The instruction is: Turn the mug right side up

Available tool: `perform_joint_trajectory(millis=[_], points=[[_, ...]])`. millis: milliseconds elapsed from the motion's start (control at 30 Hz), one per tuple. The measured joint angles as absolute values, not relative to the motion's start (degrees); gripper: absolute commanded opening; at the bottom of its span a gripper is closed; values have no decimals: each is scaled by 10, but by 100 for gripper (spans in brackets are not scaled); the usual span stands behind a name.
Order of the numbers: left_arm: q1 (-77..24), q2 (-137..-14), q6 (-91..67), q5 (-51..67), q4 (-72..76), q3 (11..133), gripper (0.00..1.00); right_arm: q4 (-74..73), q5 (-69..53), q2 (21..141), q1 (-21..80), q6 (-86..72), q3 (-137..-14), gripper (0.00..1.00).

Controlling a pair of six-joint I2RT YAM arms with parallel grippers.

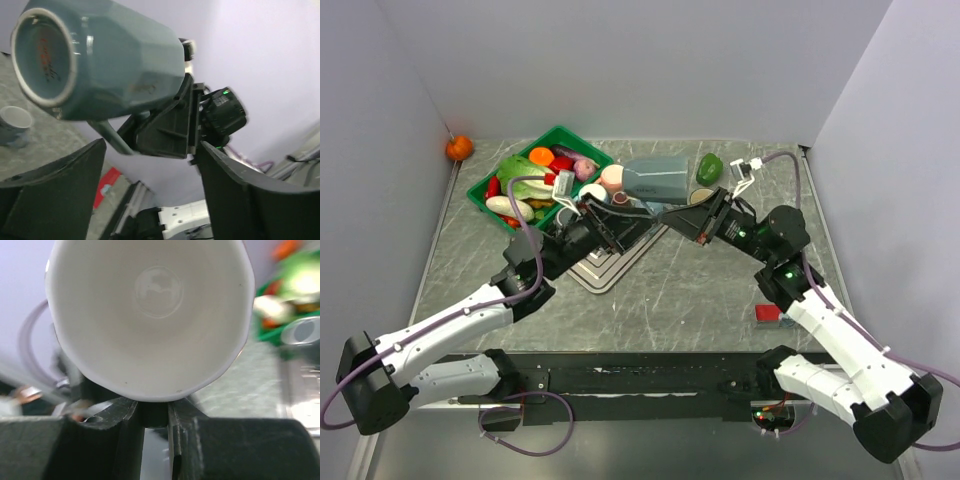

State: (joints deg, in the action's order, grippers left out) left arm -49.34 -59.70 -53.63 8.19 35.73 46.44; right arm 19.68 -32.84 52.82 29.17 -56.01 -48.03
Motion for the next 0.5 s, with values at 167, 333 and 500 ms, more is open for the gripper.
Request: perform_joint_trajectory(millis=[167, 333, 500], points=[[-495, -591, -481, 77, 277, 500, 97, 59, -224, 508, 290, -457, -526, 0], [-496, -561, -438, 44, 202, 509, 96, -37, -131, 499, 288, -376, -552, 0], [-496, -530, -411, -1, 133, 509, 96, -125, -51, 496, 280, -311, -578, 0]])
